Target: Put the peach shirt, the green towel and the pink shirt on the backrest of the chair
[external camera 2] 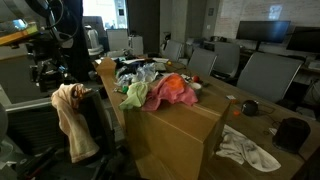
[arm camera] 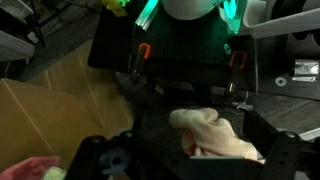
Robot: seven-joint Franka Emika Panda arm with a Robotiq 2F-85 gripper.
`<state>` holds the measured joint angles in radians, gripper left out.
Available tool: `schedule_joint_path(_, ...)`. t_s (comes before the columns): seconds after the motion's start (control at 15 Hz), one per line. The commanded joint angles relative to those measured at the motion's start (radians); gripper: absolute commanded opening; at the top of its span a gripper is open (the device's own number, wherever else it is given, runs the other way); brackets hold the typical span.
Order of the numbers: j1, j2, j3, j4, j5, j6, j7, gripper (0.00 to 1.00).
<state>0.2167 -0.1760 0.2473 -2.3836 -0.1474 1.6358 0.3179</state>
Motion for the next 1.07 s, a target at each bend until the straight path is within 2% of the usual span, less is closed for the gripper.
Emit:
schedule_joint_path(0.0, -0.028, -0.029, -0.025, 0.018, -0.012, 0.0, -0.013, 1.0)
schedule_joint_path(0.27, -0.074, -0.078, -0.069, 0.059, -0.048, 0.035, -0.037, 1.0)
schedule_joint_path(0.47, -0.11, -0.106, -0.101, 0.111, -0.09, 0.105, -0.059, 1.0)
schedule_joint_path(0.73, -0.149, -0.099, -0.129, 0.171, -0.136, 0.235, -0.066, 1.0)
schedule_joint_path(1.0, -0.185, -0.049, -0.149, 0.214, -0.136, 0.388, -0.041, 1.0)
